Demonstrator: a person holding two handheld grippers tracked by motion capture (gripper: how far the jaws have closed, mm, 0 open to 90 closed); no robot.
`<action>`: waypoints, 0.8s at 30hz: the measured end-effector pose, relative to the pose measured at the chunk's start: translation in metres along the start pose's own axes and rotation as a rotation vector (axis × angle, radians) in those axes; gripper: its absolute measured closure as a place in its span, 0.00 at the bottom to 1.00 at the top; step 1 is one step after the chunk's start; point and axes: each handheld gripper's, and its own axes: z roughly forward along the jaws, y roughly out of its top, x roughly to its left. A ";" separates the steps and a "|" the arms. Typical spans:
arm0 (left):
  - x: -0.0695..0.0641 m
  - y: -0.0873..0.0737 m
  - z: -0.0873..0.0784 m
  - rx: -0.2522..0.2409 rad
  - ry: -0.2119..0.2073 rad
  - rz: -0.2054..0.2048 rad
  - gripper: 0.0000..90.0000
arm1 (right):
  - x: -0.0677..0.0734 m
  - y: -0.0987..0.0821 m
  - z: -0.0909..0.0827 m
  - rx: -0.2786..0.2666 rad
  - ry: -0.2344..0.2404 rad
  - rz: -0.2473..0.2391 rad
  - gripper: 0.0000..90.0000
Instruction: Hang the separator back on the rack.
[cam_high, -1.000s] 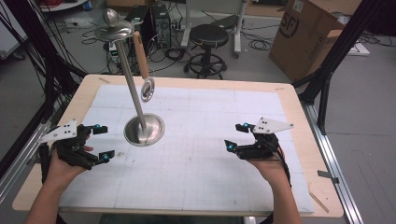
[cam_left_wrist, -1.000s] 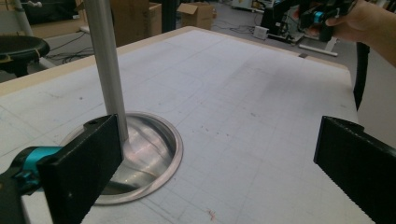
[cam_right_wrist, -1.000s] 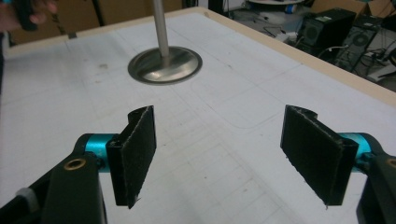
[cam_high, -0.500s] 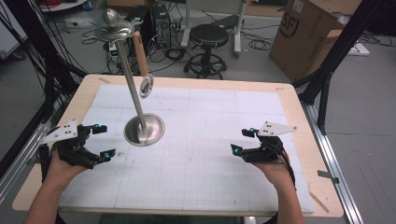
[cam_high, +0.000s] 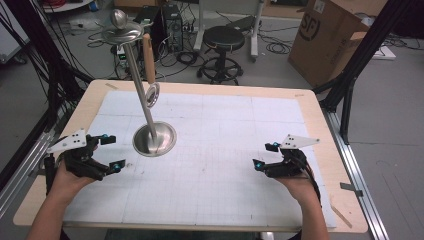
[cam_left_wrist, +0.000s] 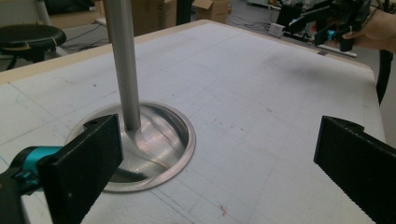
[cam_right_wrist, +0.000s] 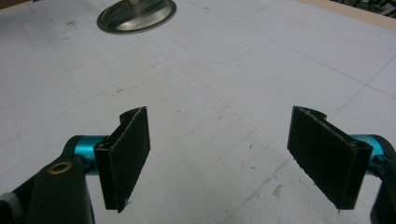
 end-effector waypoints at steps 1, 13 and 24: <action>0.000 -0.001 0.001 0.012 -0.001 0.000 0.02 | 0.000 -0.001 0.000 0.003 -0.003 0.004 0.22; 0.002 -0.003 0.004 0.034 0.005 0.006 0.02 | 0.000 -0.001 -0.001 -0.022 -0.002 0.005 0.21; 0.002 -0.003 0.007 0.033 0.006 0.005 0.02 | 0.000 -0.002 -0.003 -0.024 -0.006 0.012 0.21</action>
